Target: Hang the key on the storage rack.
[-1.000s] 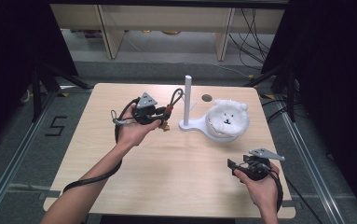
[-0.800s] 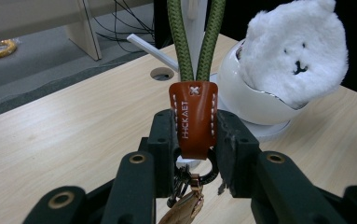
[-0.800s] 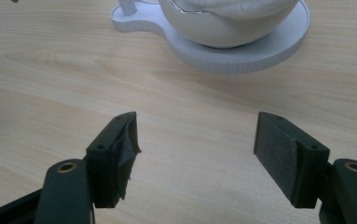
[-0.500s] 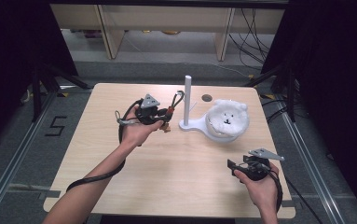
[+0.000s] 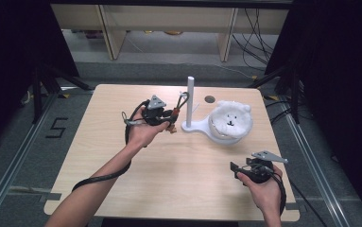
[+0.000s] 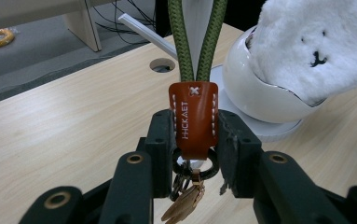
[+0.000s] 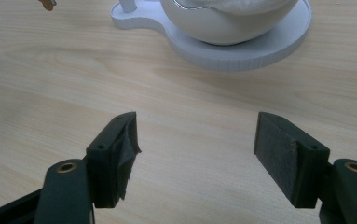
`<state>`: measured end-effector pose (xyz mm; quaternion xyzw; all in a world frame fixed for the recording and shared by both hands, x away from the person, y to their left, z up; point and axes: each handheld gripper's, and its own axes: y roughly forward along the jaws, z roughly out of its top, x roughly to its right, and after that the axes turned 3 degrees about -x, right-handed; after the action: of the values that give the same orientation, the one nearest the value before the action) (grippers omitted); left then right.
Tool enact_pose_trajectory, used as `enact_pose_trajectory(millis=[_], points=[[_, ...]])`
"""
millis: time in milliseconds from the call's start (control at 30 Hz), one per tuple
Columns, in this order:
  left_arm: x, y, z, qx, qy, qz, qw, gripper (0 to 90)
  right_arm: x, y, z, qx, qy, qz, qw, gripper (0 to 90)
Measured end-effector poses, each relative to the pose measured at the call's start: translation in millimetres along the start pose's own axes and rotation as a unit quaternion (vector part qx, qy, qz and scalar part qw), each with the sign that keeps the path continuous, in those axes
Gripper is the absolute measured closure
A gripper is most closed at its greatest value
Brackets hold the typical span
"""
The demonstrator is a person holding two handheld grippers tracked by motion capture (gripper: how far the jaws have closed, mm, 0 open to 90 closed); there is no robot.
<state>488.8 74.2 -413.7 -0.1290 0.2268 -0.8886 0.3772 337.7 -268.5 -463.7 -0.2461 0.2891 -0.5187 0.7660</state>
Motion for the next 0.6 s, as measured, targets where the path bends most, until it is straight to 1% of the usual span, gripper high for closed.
enact_pose_trajectory(millis=[33, 167, 233, 267, 300, 333, 433, 533, 567, 600], points=[[0.3, 0.4, 0.0, -0.002, 0.000, 0.003, 1.0000, 66.6, -0.9, -0.1, -0.1, -0.004, 0.006, 0.000, 1.0000, 31.5], [-0.1, 2.1, -0.9, -0.003, 0.007, 0.003, 1.0000, 65.5, -1.1, 0.1, -0.2, -0.003, 0.006, 0.000, 1.0000, 31.4], [-0.7, 2.2, -0.9, -0.005, 0.011, -0.001, 0.9999, 64.5, -1.2, 0.2, -0.2, -0.003, 0.006, 0.000, 1.0000, 31.3], [-1.1, 0.9, -0.7, -0.012, 0.020, 0.004, 0.9997, 64.5, -1.3, 0.2, -0.3, -0.003, 0.006, 0.000, 1.0000, 31.3], [0.0, 0.1, -0.6, -0.008, 0.019, 0.007, 0.9998, 62.3, -0.5, 0.7, -0.4, 0.000, 0.000, -0.001, 1.0000, 31.3], [-0.4, -0.8, -0.7, -0.008, 0.023, 0.005, 0.9997, 61.3, -0.5, 0.9, -0.5, 0.000, 0.000, -0.002, 1.0000, 31.3], [-0.5, -5.0, -1.1, -0.010, 0.029, 0.011, 0.9995, 57.9, -1.1, 1.4, -0.7, -0.001, 0.001, -0.006, 1.0000, 31.3], [-1.1, -8.7, -2.5, -0.011, 0.034, 0.012, 0.9993, 53.7, -1.2, 1.7, -0.6, -0.001, 0.001, -0.004, 1.0000, 31.2], [-2.1, -13.4, -4.3, -0.010, 0.038, 0.015, 0.9991, 52.5, -0.9, 1.2, -0.5, 0.001, 0.001, -0.002, 1.0000, 31.3], [-3.0, -16.0, -5.0, -0.012, 0.038, 0.014, 0.9991, 51.5, -0.4, 2.6, -0.7, 0.007, -0.001, -0.002, 1.0000, 31.3]])
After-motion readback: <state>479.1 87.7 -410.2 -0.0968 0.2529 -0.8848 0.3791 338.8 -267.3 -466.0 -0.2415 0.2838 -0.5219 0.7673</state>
